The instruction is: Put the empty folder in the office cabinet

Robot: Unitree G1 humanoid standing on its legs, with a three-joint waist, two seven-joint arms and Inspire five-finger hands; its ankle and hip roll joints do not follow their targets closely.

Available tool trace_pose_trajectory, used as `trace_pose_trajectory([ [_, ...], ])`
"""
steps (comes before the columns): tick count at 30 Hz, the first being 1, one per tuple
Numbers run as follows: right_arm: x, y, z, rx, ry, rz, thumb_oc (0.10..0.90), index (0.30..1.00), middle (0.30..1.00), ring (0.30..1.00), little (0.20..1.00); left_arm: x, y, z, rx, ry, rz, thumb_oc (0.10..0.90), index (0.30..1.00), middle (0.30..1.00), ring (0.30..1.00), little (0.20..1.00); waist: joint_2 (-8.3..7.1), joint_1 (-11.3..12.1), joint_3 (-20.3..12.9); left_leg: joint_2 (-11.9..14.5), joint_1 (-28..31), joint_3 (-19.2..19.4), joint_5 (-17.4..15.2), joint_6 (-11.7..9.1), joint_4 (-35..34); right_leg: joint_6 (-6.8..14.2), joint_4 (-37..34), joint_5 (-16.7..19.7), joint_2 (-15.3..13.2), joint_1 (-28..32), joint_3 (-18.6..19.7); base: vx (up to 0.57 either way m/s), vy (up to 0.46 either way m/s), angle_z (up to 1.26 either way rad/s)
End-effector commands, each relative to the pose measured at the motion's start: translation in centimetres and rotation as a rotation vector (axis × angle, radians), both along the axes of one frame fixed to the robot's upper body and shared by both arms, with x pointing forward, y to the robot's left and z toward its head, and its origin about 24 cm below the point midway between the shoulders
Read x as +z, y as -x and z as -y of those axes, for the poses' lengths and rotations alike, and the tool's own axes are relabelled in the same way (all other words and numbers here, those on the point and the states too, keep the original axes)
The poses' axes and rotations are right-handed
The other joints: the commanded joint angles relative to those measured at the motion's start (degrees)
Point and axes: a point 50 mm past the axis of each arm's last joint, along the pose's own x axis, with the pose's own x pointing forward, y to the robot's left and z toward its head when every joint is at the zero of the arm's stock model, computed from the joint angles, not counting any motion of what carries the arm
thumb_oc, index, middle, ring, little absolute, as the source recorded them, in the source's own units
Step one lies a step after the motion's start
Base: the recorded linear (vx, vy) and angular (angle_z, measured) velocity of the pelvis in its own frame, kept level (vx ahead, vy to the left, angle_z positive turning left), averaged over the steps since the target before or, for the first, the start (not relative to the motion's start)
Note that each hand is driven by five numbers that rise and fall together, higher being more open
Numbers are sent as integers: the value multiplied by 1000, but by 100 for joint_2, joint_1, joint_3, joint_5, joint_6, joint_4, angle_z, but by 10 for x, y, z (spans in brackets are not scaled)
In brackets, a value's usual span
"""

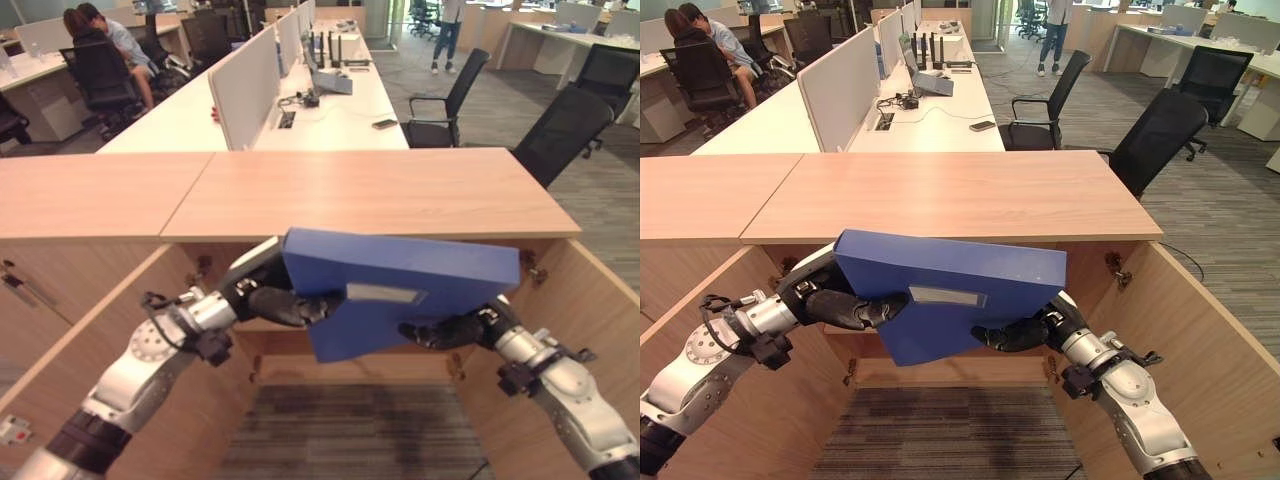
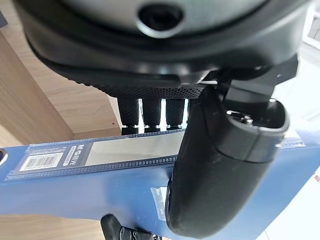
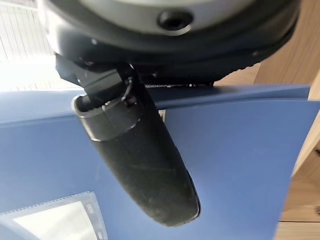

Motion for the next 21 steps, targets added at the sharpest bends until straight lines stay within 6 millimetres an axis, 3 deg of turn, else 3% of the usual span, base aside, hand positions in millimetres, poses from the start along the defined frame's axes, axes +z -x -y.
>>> trace_pose_trajectory([
  [1, 59, -27, -55, 220, -251, 288, 400, 300, 300, 300, 300, 59, -5, 59, -302, 215, 222, 400, 300, 300, 300, 300, -193, -71, -469, 231, -145, -271, -423, -236, -13, 437, 41, -568, -408, 269, -350, 0, 0, 0],
  [5, 48, -25, -73, 266, -343, 227, 400, 300, 300, 300, 300, 55, -4, 69, -333, 283, 193, 400, 300, 300, 300, 300, -196, -74, -465, 231, -146, -269, -422, -230, -13, 425, 41, -572, -407, 262, -343, 0, 0, 0],
  [8, 26, -22, -84, 253, -463, 118, 400, 300, 300, 300, 300, 46, -4, 72, -315, 360, 143, 400, 300, 300, 300, 300, -191, -80, -446, 227, -138, -263, -428, -221, -13, 411, 41, -576, -409, 263, -332, 0, 0, 0],
  [9, 4, -15, -88, 235, -531, 11, 400, 300, 300, 300, 300, 34, -4, 70, -276, 397, 87, 565, 547, 547, 547, 547, -187, -89, -435, 226, -137, -262, -430, -217, -13, 401, 41, -576, -411, 256, -322, 0, 0, 0],
  [10, -5, -11, -90, 231, -535, -33, 400, 300, 300, 300, 300, 27, -4, 69, -254, 408, 60, 722, 782, 782, 782, 782, -187, -92, -431, 226, -138, -262, -429, -216, -13, 394, 41, -577, -409, 258, -322, 0, 0, 0],
  [11, -15, -7, -90, 217, -548, -84, 400, 300, 300, 300, 300, 19, -5, 66, -229, 421, 24, 800, 900, 900, 900, 900, -187, -100, -432, 226, -141, -258, -426, -218, -13, 391, 41, -579, -406, 260, -326, 0, 0, 0],
  [12, -46, 7, -88, 175, -581, -234, 400, 300, 300, 300, 300, -3, -6, 56, -138, 417, -55, 800, 900, 900, 900, 900, -186, -109, -424, 223, -151, -257, -420, -226, -13, 385, 41, -581, -406, 253, -321, 0, 0, 0],
  [14, -55, 11, -86, 157, -580, -273, 400, 300, 300, 300, 300, -10, -6, 52, -108, 402, -73, 800, 900, 900, 900, 900, -183, -111, -419, 223, -152, -256, -418, -228, -13, 385, 41, -582, -407, 252, -319, 0, 0, 0],
  [15, -77, 21, -79, 90, -594, -368, 400, 300, 300, 300, 300, -33, -4, 41, -31, 335, -139, 800, 900, 900, 900, 900, -174, -118, -410, 224, -159, -263, -407, -235, -13, 387, 41, -579, -404, 247, -317, 0, 0, 0],
  [20, -97, 31, -71, 2, -617, -446, 400, 300, 300, 300, 300, -58, 0, 23, 46, 221, -200, 800, 900, 900, 900, 900, -154, -123, -407, 230, -167, -246, -401, -250, -13, 392, 41, -573, -405, 229, -320, 0, 0, 0],
  [21, -105, 35, -68, -35, -640, -480, 400, 300, 300, 300, 300, -72, 4, 15, 80, 181, -248, 800, 900, 900, 900, 900, -147, -126, -404, 227, -166, -241, -401, -252, -13, 393, 41, -569, -404, 225, -306, 0, 0, 0],
])
